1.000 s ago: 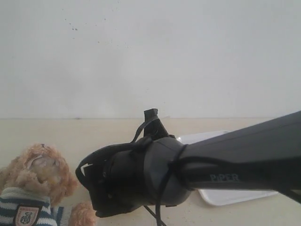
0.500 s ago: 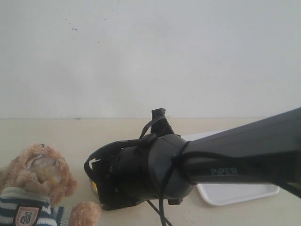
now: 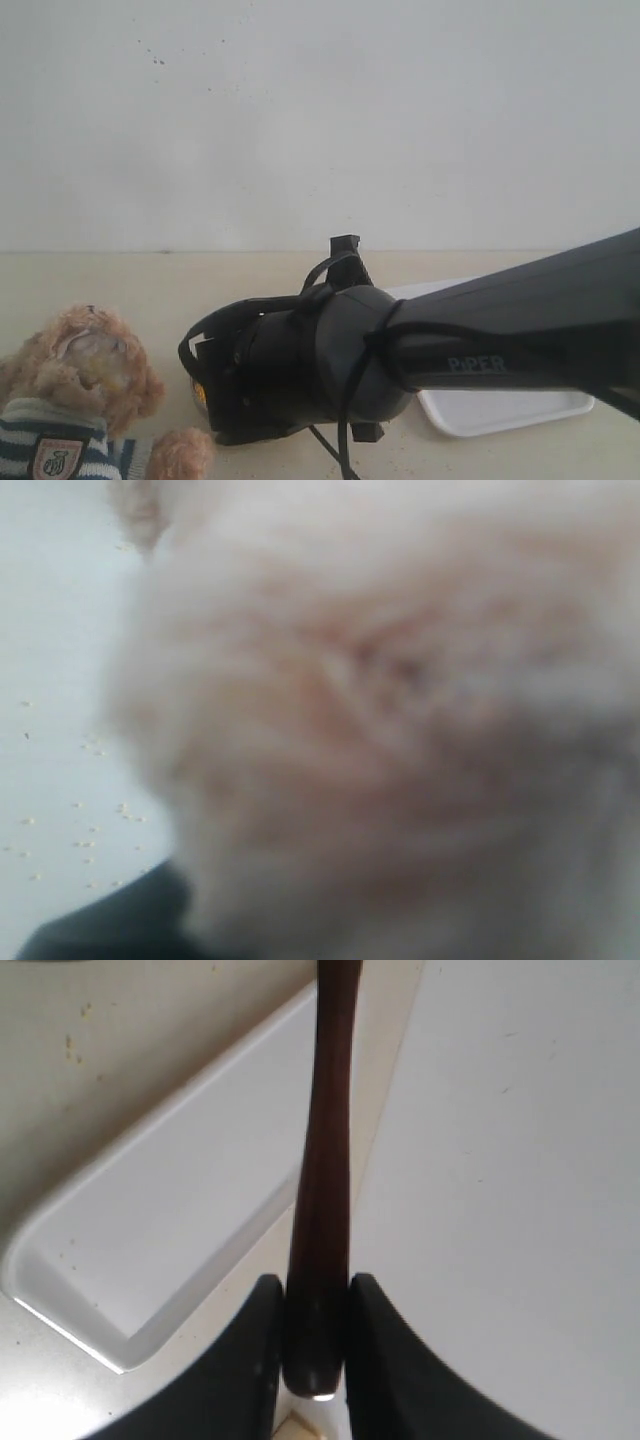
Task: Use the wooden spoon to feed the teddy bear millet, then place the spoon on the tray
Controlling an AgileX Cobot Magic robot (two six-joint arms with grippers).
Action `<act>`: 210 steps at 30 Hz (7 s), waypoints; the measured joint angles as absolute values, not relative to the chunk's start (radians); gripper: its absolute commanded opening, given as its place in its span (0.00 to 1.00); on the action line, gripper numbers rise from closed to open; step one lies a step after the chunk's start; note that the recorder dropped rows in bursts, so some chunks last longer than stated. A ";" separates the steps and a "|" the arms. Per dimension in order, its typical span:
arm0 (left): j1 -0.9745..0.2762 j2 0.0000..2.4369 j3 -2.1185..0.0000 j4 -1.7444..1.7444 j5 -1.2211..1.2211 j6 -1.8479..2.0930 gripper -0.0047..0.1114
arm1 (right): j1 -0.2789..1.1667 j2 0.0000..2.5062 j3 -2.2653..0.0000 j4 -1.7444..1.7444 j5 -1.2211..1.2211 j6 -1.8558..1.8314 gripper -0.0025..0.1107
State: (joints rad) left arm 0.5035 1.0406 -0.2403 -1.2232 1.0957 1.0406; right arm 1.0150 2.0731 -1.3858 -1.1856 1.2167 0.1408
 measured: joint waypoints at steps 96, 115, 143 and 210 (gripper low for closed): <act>0.503 1.041 -0.240 -1.223 1.096 1.041 0.07 | 0.918 2.024 -1.545 -0.494 1.215 0.013 0.05; 0.503 1.041 -0.240 -1.223 1.096 1.041 0.07 | 0.859 1.974 -1.545 -0.353 1.216 -0.119 0.05; 0.503 1.041 -0.240 -1.223 1.096 1.041 0.07 | 0.720 1.862 -1.535 -0.037 1.219 -0.310 0.05; 0.503 1.041 -0.240 -1.223 1.096 1.041 0.07 | 1.075 1.811 -1.613 -0.274 1.221 -0.231 0.05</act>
